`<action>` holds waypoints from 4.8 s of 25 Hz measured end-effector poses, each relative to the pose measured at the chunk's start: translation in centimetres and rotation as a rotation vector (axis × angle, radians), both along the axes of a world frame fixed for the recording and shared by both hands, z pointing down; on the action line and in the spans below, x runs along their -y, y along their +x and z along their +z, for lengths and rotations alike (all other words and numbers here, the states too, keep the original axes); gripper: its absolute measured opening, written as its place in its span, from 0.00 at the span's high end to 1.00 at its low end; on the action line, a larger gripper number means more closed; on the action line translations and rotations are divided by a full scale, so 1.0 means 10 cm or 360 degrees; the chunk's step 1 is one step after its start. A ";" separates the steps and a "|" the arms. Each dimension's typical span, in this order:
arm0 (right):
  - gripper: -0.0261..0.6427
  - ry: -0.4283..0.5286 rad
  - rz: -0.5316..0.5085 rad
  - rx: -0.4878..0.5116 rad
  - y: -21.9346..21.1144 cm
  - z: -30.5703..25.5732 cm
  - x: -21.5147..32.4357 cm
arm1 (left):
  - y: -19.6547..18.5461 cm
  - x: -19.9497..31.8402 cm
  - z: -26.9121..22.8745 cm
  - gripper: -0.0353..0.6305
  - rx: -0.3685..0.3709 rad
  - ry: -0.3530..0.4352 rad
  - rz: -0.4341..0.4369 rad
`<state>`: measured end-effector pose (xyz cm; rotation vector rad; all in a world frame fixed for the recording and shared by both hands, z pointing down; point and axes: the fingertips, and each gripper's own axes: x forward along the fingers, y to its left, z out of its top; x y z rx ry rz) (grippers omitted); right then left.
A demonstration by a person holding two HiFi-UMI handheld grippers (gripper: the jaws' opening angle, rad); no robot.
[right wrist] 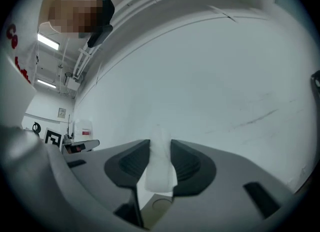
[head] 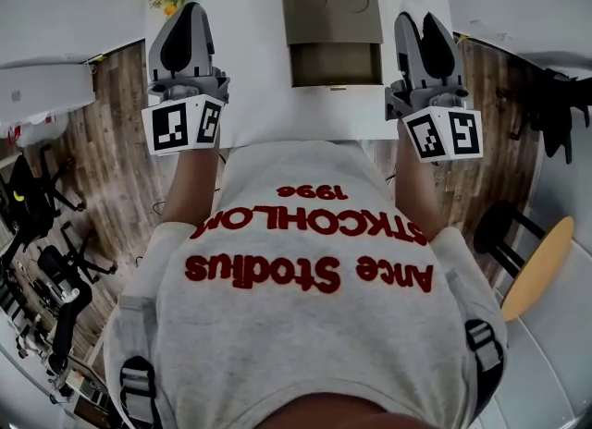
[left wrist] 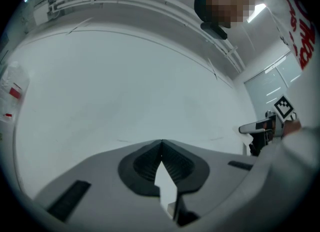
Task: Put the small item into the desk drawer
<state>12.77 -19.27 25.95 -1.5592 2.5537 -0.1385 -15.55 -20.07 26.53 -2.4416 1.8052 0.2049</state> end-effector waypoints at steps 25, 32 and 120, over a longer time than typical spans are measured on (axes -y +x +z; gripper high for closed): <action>0.76 -0.0273 -0.0107 -0.0081 -0.16 0.60 0.24 | 0.17 0.30 0.53 0.94 0.0003 -0.0202 0.0033; 0.76 -0.0527 -0.0163 -0.0148 -0.24 1.26 0.23 | 0.32 0.44 0.95 0.94 0.0018 -0.0333 0.0060; 0.95 0.0064 0.0021 -0.0170 -0.12 0.11 0.18 | -0.05 -0.02 0.20 0.94 0.0047 -0.0045 -0.0037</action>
